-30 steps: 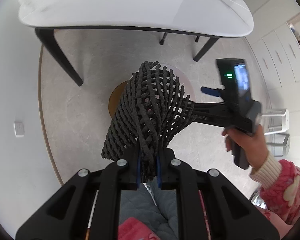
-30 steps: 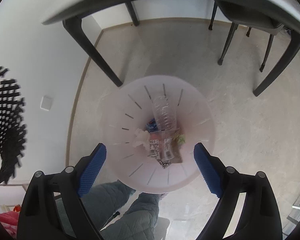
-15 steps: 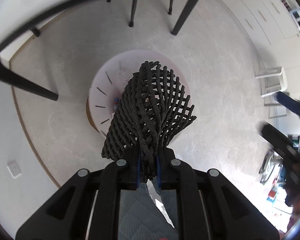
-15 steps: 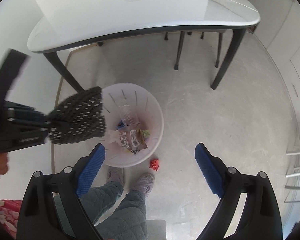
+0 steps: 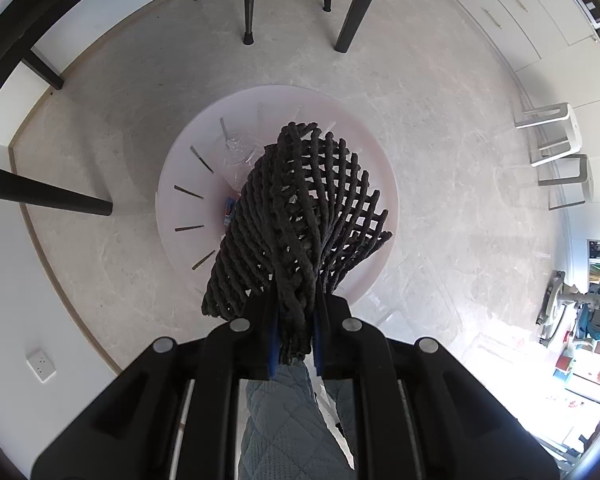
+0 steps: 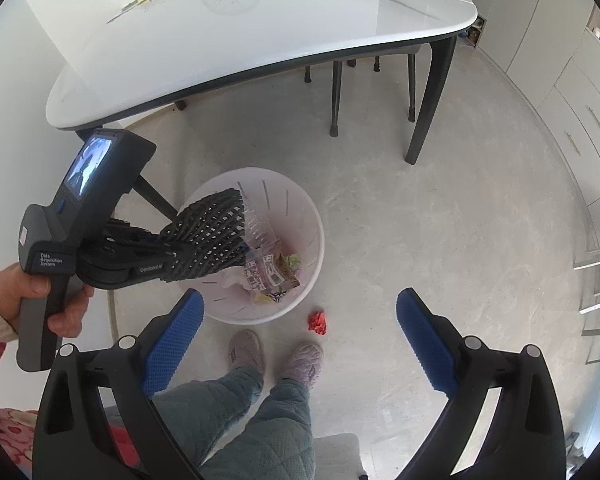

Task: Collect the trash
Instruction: 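Open the right gripper to drop the bag while the left drops the foam net into the wastebasket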

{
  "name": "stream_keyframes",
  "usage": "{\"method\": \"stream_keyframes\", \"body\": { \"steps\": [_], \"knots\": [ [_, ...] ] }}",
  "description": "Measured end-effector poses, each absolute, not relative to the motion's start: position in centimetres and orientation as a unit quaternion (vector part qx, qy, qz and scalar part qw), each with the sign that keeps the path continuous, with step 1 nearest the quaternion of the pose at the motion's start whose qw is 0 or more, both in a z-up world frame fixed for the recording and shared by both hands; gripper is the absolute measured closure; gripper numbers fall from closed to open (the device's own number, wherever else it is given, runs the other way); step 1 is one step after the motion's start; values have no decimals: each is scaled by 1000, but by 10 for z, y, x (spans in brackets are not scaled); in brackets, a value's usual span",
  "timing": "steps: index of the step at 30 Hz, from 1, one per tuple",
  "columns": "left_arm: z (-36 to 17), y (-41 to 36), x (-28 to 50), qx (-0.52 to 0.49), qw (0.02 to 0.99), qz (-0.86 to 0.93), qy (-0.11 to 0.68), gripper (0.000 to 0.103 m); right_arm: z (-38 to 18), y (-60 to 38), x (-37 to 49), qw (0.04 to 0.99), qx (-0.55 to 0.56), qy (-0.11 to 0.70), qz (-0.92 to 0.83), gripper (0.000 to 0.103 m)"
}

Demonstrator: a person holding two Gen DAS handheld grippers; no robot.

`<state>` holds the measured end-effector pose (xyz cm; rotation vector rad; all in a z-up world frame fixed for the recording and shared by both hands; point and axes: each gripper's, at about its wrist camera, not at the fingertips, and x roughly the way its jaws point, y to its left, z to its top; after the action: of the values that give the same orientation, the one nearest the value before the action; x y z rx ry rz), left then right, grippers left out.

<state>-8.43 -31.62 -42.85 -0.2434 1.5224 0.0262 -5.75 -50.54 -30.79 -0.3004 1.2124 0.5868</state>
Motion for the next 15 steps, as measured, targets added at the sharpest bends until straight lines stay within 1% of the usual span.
{"method": "stream_keyframes", "body": {
  "steps": [6, 7, 8, 9, 10, 11, 15],
  "knots": [
    [-429, -313, -82, -107, 717, 8, 689, 92, -301, -499, -59, 776, -138, 555, 265, 6],
    [-430, -313, -82, -107, 716, 7, 690, 90, -302, -499, -60, 778, -137, 554, 264, 6],
    [-430, -313, -81, -103, 713, 7, 693, 74, -302, -499, -60, 779, -135, 554, 261, 6],
    [-429, -314, -80, -98, 711, 11, 696, 42, -302, -499, -60, 780, -132, 555, 259, 6],
    [-426, -315, -80, -91, 715, 15, 693, 31, -302, -500, -60, 780, -128, 556, 257, 6],
    [-421, -317, -81, -80, 725, 20, 684, 24, -302, -500, -60, 781, -125, 557, 255, 6],
    [-413, -328, -80, -57, 725, -4, 687, 23, -298, -502, -60, 785, -115, 558, 244, 6]
  ]
}}
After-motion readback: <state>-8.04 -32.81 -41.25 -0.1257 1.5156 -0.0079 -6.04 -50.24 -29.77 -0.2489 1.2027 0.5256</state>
